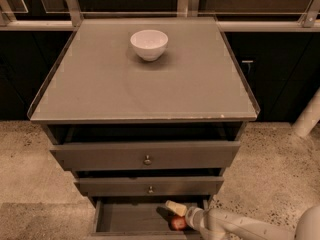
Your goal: Place apple into bottom drawer
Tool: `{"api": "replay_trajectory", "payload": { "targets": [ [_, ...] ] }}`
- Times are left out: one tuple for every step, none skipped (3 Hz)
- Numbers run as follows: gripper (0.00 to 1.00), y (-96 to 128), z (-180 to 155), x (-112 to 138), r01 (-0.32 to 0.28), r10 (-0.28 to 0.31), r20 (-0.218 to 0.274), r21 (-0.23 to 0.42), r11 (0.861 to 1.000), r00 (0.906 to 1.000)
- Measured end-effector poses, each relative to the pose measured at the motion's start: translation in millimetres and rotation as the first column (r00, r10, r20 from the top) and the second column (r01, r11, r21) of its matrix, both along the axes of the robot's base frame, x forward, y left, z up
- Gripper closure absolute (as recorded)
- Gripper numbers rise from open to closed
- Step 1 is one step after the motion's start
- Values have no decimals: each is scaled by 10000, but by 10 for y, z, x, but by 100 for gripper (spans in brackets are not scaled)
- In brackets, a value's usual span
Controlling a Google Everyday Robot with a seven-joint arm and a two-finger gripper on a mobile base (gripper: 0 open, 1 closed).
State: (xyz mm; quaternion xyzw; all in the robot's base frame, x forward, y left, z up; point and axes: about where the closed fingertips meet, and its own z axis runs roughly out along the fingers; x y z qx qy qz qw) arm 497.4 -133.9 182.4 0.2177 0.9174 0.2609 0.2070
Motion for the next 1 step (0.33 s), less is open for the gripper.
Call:
{"api": "replay_trajectory", "payload": {
  "targets": [
    [0,0,0,0,0,0,0,0,10000,10000]
  ]
}}
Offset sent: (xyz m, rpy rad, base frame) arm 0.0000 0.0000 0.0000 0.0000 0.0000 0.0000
